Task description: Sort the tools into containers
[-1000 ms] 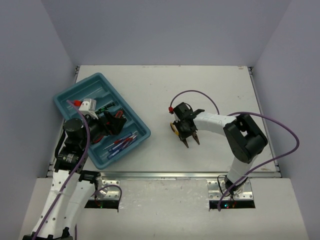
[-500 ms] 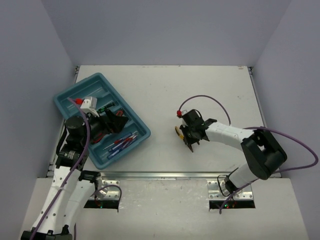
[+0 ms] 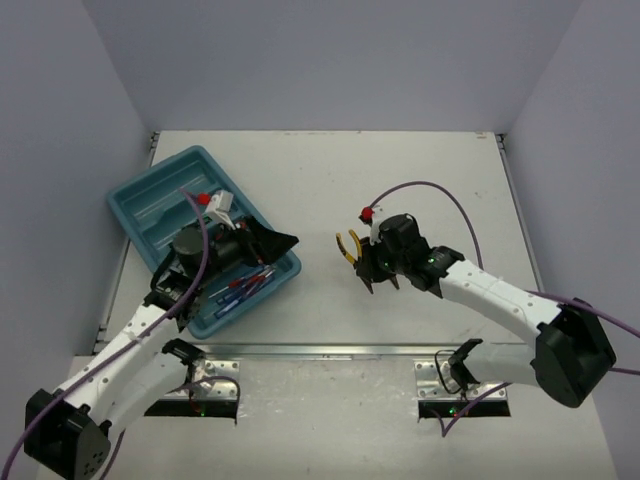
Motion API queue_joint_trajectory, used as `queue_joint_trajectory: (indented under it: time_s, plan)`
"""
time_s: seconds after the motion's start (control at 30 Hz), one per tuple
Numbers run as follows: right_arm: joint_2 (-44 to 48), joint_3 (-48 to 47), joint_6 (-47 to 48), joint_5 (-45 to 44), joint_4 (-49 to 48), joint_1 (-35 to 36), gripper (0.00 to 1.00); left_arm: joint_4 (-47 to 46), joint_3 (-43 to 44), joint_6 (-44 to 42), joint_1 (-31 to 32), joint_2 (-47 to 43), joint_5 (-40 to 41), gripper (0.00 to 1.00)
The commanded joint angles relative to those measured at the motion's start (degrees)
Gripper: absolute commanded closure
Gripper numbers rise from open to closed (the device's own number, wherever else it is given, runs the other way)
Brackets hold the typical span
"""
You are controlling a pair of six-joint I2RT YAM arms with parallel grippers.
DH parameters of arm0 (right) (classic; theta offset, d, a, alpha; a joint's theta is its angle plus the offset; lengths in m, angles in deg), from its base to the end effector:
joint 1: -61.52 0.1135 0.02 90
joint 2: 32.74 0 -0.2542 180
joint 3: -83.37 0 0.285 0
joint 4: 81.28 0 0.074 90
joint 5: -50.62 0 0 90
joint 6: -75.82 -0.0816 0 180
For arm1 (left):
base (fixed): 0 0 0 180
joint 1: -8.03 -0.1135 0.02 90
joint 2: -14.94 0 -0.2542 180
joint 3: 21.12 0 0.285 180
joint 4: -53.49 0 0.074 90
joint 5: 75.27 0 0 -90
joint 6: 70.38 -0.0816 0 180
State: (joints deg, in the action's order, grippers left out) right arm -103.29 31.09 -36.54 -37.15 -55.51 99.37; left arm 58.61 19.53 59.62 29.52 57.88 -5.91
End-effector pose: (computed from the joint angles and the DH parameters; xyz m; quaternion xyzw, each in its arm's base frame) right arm 0.2490 0.1975 0.1557 -0.1316 0.9110 0.2113 0.3287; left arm 0.2386 -0.1249 0.2559 -0.0022 0.7486 -0.4476 0.4892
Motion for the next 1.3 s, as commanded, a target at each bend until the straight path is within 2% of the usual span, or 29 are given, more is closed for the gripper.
queue_joint_trajectory:
  time_s: [0.0, 0.2, 0.27, 0.33, 0.4, 0.5, 0.57, 0.67, 0.77, 0.87, 0.93, 0.97, 1.03, 1.07, 1.1, 1.17, 1.23, 1.27]
  plan:
    - [4.17, -2.84, -2.42, 3.53, -8.43, 3.91, 1.0, -15.09, -0.23, 8.25, 8.76, 8.08, 9.29, 0.0]
    - [5.6, -4.83, -4.09, 7.36, -11.38, 5.59, 1.0, -22.67, 0.56, 13.17, 12.72, 15.98, 13.68, 0.02]
    - [5.68, -5.71, -4.18, 7.9, -12.12, 6.89, 1.0, -23.39, 2.08, 13.93, 13.71, 18.62, 14.45, 0.07]
    - [5.99, -6.29, -4.18, 7.4, -12.38, 7.67, 1.0, -23.25, 2.53, 14.14, 14.69, 19.68, 15.62, 0.16]
    - [6.35, -7.01, -4.26, 7.44, -12.38, 8.15, 1.0, -23.28, 2.38, 14.3, 15.37, 20.36, 16.66, 0.35]
    - [6.34, -7.49, -4.18, 7.36, -12.85, 8.29, 1.0, -23.95, 2.32, 14.64, 15.62, 21.39, 15.75, 0.52]
    - [5.77, -7.96, -4.18, 7.88, -13.0, 8.38, 1.0, -24.61, 2.45, 14.75, 15.78, 22.27, 14.84, 0.66]
    - [5.25, -8.05, -4.31, 9.04, -13.99, 8.59, 1.0, -25.87, 3.51, 13.9, 15.91, 23.52, 13.38, 0.77]
    - [5.39, -7.49, -4.28, 9.86, -15.63, 8.72, 1.0, -26.56, 6.3, 10.54, 15.88, 25.66, 9.99, 0.98]
    - [6.6, -6.85, -3.6, 9.42, -15.83, 8.73, 0.99, -26.93, 8.45, 6.52, 15.94, 26.78, 7.1, 1.0]
    - [7.68, -6.42, -3.17, 8.35, -15.26, 8.73, 0.9, -23.71, 10.89, 3.07, 15.79, 27.07, 7.66, 1.0]
    - [8.33, -6.06, -3.08, 7.37, -14.83, 8.73, 0.69, -20.75, 12.64, -0.88, 15.69, 27.19, 8.31, 1.0]
    - [10.16, -4.98, -3.16, 4.73, -14.07, 8.8, 0.07, -13.92, 16.92, -6.73, 15.08, 27.63, 9.35, 1.0]
    - [10.49, -4.94, -3.31, 4.17, -13.32, 8.72, 0.06, -12.71, 17.75, -9.4, 14.73, 27.78, 9.64, 1.0]
    - [12.14, -4.8, -3.38, 1.34, -10.91, 8.65, 0.01, -6.64, 21.89, -13.48, 12.93, 28.54, 10.06, 1.0]
    - [13.9, -5.08, -3.18, -4.94, -4.95, 8.6, 0.01, 1.03, 25.81, -20.76, 10.93, 29.29, 14.96, 1.0]
    - [17.67, -5.4, -3.13, -10.43, 0.15, 8.55, 0.01, 6.48, 31.2, -27.51, 5.82, 30.18, 18.55, 1.0]
    - [18.96, -5.33, -3.21, -13.96, 4.08, 8.47, 0.01, 6.83, 32.26, -32.58, 4.27, 30.43, 21.43, 1.0]
